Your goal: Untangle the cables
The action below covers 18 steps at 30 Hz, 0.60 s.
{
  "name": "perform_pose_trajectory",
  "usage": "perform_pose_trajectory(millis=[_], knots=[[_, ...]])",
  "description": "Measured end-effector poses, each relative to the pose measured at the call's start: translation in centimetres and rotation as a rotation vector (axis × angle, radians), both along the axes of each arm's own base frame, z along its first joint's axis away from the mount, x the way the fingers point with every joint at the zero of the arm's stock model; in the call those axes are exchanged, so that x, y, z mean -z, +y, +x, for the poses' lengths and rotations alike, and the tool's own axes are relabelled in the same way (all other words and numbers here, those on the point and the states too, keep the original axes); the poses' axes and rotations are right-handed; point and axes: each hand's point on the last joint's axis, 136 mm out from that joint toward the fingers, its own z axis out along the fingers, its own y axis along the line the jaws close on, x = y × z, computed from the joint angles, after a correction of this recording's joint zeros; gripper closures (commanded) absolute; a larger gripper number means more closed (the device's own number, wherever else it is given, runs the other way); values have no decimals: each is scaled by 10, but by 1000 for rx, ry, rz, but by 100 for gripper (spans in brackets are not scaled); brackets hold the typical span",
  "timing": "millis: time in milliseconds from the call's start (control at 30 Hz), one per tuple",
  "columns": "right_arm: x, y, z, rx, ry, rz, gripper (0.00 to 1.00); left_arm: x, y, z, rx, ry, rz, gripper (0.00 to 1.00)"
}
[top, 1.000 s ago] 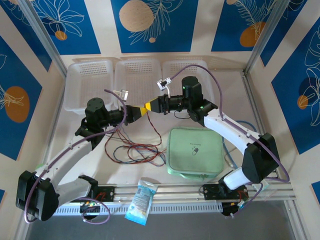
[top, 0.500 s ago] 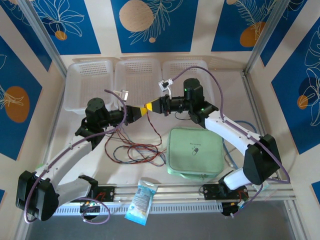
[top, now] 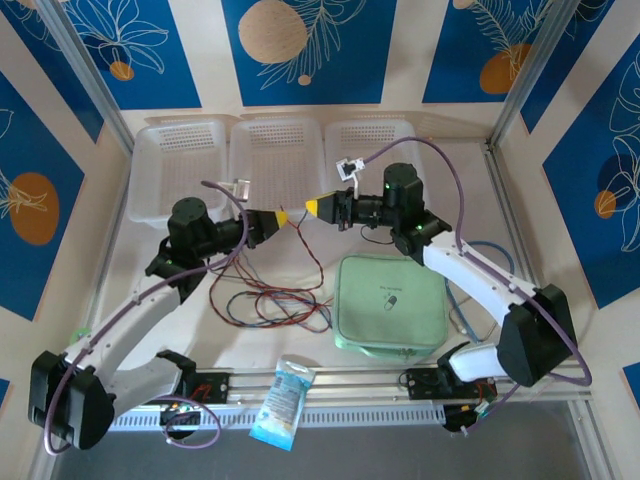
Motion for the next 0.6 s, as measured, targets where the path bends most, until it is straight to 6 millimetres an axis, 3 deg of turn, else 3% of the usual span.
perform_pose_trajectory(millis=[100, 200, 367, 600], knots=[[-8, -10, 0, 54, -38, -1, 100, -7, 9, 0, -54, -26, 41, 100], [-24, -19, -2, 97, -91, 12, 100, -30, 16, 1, -92, -69, 81, 100], [-54, -24, -6, 119, -166, 41, 100, -93, 21, 0, -120, -190, 108, 100], [-105, -23, -5, 218, -300, 67, 100, -159, 19, 6, -123, -329, 136, 100]])
